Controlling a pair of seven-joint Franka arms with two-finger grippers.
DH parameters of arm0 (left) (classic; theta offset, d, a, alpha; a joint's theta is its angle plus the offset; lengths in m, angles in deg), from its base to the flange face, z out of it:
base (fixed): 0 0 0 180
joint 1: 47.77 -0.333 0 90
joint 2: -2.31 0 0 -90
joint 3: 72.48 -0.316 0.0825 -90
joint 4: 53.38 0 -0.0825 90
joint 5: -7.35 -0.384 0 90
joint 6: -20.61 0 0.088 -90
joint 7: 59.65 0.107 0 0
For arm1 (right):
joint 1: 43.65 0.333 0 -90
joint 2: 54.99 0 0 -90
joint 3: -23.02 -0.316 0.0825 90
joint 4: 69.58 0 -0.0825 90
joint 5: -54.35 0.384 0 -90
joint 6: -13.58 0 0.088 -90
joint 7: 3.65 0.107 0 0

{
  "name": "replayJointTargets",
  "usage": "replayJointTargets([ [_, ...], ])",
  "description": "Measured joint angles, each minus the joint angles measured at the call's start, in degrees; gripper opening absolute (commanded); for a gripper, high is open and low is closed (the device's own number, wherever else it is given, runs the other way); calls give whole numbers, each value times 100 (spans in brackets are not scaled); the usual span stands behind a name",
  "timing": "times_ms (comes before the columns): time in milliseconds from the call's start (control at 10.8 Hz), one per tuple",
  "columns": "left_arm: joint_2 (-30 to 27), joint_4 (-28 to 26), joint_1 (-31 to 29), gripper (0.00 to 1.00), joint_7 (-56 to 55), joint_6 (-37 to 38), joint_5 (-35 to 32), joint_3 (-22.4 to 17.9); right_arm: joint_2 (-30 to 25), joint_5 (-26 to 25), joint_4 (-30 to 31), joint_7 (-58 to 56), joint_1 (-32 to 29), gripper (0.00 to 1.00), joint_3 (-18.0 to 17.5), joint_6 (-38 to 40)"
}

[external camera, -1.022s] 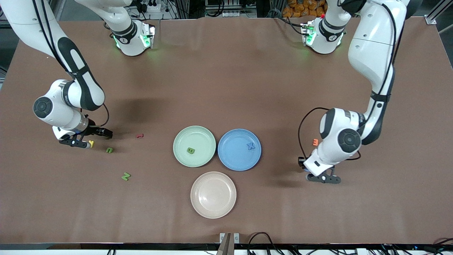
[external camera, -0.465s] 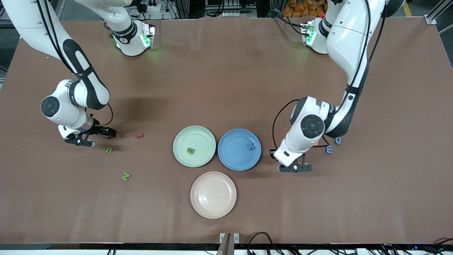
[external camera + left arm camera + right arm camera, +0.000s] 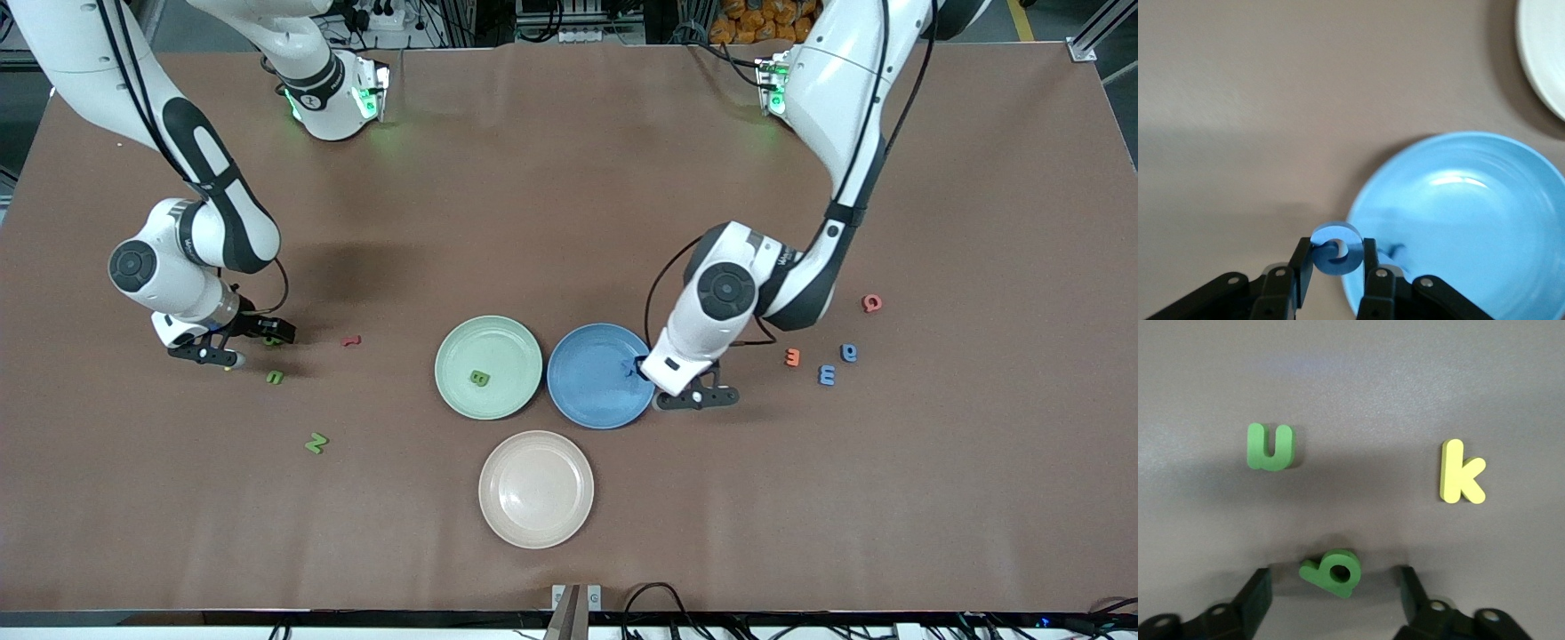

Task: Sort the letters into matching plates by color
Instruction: 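Drop the c on the blue plate while the right gripper grasps b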

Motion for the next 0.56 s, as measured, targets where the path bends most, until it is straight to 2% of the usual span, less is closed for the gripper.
replayJointTargets([
  [279,0,63,354,0,-520,0,0,-2,-6,0,1,0,6,47,-2,-11],
  [465,3,67,441,0,-597,0,0,-4,-33,0,6,-1,5,40,-1,-12],
  [557,5,67,445,33,-607,0,0,-5,-56,0,8,-14,3,40,6,-13],
])
